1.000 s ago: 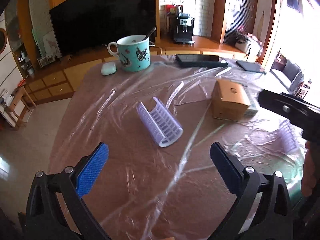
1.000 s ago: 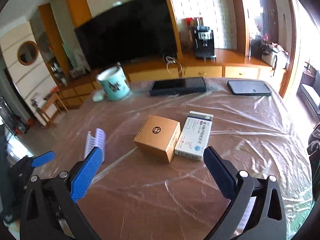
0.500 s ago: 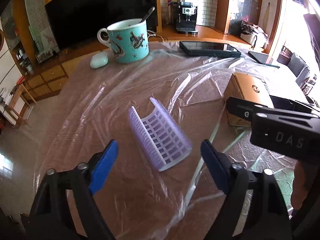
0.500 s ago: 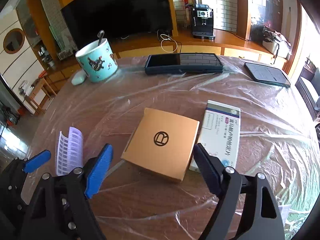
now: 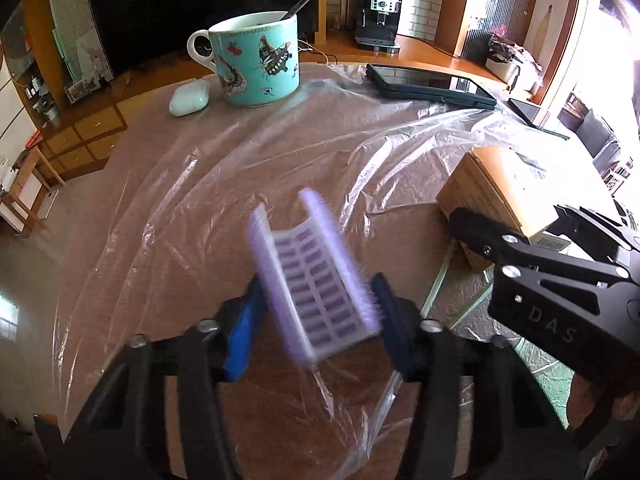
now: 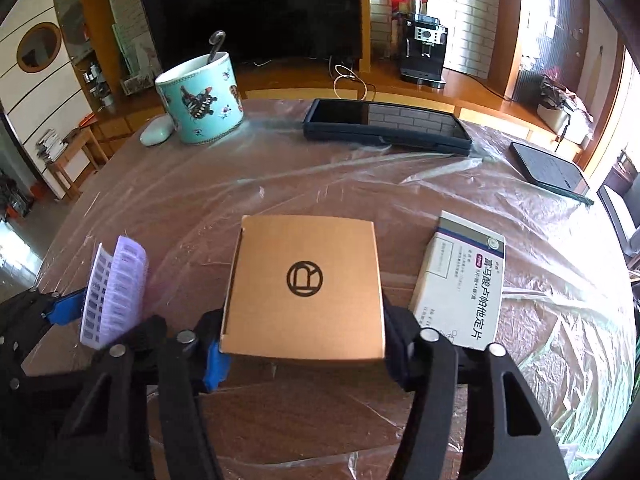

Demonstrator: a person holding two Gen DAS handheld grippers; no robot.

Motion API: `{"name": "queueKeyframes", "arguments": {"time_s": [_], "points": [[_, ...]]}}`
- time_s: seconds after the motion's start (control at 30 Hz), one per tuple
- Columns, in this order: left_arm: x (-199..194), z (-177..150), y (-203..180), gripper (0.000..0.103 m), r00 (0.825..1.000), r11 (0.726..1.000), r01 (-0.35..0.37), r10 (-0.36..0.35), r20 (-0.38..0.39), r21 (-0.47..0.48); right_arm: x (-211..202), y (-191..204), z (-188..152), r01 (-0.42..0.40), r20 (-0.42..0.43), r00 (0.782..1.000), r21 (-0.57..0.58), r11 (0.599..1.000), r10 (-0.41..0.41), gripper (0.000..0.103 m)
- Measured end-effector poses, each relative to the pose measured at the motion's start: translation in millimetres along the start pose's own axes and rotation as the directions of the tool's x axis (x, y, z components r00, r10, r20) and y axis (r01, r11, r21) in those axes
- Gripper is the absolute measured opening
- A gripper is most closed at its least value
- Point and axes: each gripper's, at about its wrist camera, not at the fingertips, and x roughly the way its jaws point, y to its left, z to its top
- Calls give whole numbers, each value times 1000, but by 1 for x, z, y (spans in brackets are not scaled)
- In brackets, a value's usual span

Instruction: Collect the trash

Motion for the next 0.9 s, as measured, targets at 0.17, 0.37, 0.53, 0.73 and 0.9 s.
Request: {"name": "queueKeyframes", "arguments": {"time_s": [0.17,0.37,0.53,0.73,0.9], "points": [[-6,-3,1,47,1000,1000,27,-27,11,2,-9,-6,-4,-69,13,998,26,997,68,57],[-14,-4,-9,47,999,999,33,-35,33,42,-20,-9,-9,-113,17,994,44,993,112,57],[-19,-3,-9,47,998,999,44,-45,45,31,-33,-15,-14,-120,31,993,51,992,118,57],[-26,-7,-8,47,996,997,70,-71,49,17,-49,-19,-21,-129,48,991,48,990,127,57],[-35,-13,-11,47,995,997,78,-80,62,21,-64,-20,-29,-139,65,988,33,990,137,57]]}}
